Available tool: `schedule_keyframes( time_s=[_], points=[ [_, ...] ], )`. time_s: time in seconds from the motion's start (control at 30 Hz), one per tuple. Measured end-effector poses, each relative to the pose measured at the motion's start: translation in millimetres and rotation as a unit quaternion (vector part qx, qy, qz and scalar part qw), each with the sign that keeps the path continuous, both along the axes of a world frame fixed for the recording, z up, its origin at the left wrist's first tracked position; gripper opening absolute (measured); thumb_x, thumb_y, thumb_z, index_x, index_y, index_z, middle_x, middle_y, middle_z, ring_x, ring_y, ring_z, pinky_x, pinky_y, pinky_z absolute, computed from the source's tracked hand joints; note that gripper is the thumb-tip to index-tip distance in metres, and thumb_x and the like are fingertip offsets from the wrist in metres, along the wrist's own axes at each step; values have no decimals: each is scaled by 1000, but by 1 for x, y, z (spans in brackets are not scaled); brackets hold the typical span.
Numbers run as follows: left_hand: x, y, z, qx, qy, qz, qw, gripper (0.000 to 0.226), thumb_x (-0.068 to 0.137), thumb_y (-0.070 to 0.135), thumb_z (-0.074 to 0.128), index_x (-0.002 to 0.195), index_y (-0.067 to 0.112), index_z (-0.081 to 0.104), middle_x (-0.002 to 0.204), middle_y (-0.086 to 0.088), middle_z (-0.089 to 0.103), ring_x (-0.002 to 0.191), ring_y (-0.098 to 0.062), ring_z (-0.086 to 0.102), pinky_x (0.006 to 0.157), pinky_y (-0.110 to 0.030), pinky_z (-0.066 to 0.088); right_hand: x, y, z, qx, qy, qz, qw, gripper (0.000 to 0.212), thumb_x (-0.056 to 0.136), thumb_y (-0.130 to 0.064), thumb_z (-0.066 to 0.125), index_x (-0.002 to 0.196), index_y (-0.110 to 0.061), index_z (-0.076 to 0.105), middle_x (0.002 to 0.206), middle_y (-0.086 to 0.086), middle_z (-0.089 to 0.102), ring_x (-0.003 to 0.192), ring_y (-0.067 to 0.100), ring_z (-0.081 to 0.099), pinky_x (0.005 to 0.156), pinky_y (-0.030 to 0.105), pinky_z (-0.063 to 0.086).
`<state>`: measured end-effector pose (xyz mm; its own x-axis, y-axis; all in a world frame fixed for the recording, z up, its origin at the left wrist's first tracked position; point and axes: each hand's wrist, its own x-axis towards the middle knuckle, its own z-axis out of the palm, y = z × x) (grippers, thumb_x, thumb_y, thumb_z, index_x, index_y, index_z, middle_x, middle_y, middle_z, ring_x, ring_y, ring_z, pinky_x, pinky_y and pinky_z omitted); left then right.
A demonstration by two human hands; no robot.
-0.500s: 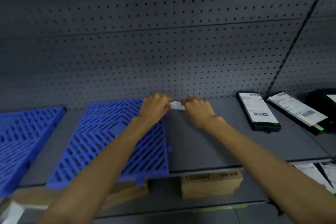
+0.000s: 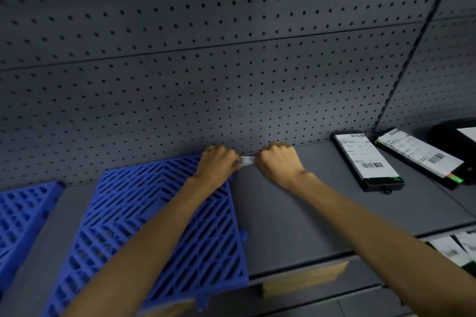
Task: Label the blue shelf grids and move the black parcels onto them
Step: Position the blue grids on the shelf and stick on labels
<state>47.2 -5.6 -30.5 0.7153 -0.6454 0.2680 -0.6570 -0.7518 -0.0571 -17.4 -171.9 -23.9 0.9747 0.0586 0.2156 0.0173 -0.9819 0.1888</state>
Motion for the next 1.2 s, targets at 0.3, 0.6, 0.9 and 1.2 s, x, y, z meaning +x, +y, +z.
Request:
schedule_keyframes(
  time_s=[0.3, 0.6, 0.9, 1.2],
  points=[
    [-13, -4, 2, -15, 31, 13, 999, 16, 90, 19, 60, 88, 28, 73, 81, 11, 61, 81, -14, 62, 87, -33, 52, -4, -15, 7, 24, 23, 11, 999, 22, 92, -22, 55, 107, -18, 70, 103, 10, 67, 96, 30, 64, 69, 32, 43],
    [-27, -17, 16, -19, -40, 73, 996, 22, 95, 28, 55, 102, 29, 76, 93, 1, 74, 87, -18, 67, 70, -29, 49, -12, -22, 26, 26, -1, 24, 999, 19, 91, -12, 53, 97, -20, 70, 94, 6, 66, 84, 26, 63, 63, 29, 39],
    [-67, 12, 46, 14, -102, 148, 984, 15, 89, 26, 62, 90, 27, 78, 79, -3, 71, 78, -21, 66, 60, -32, 51, -29, -2, 46, 32, -53, 75, 995, 23, 94, -16, 54, 106, -26, 72, 95, 5, 69, 86, 24, 67, 67, 32, 51],
    [-146, 145, 59, -7, -109, 277, 955, 33, 100, 27, 45, 127, 33, 64, 110, -1, 71, 113, -24, 57, 86, -39, 44, -54, 126, 62, 79, -71, 225, 969, 26, 101, -28, 46, 115, -33, 67, 104, 2, 69, 93, 25, 65, 73, 36, 55]
  ],
)
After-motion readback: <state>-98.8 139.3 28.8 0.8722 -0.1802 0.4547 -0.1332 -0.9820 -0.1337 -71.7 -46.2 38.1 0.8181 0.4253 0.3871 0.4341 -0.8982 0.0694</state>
